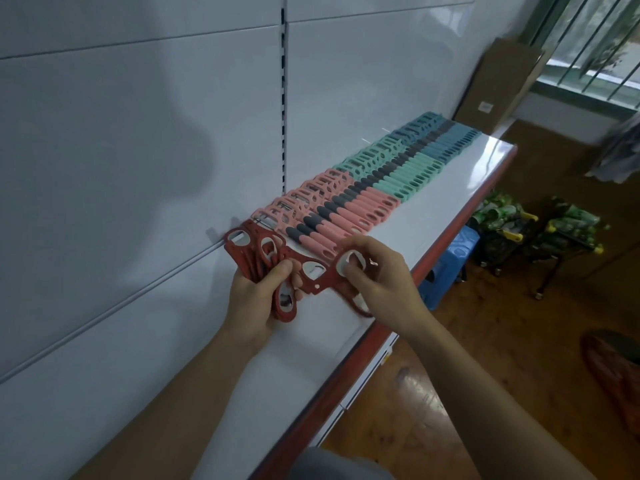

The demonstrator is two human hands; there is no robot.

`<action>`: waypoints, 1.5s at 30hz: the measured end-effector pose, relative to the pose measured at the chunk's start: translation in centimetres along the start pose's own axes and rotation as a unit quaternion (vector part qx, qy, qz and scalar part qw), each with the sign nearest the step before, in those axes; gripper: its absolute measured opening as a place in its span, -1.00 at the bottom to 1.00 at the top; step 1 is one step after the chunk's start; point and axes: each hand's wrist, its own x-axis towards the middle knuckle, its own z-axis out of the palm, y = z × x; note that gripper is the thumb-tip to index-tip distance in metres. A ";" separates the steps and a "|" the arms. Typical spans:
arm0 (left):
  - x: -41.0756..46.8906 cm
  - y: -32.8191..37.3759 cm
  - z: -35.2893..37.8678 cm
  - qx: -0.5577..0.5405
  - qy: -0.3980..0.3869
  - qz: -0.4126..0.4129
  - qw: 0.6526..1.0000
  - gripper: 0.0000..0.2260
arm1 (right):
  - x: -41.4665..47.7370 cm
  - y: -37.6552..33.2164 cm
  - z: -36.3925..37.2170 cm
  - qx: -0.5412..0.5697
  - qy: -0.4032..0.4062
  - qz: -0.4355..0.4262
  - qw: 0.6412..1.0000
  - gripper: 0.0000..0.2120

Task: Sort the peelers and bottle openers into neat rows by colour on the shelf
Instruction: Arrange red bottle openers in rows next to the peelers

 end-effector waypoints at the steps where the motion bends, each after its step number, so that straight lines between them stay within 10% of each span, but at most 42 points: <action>1: 0.0 0.0 0.0 -0.009 0.002 -0.002 1.000 -0.83 | -0.3 0.3 -0.3 -0.014 -0.005 0.000 1.000 -0.79; 22: -0.4 0.4 0.0 -0.015 -0.004 -0.013 1.000 -0.92 | -0.6 -0.3 0.1 -0.292 -0.235 -0.123 0.919 -0.69; 45: 0.1 0.1 -0.2 -0.060 -0.014 -0.038 0.997 -0.92 | 0.0 1.2 -1.4 -0.311 -0.240 -0.114 0.912 -0.77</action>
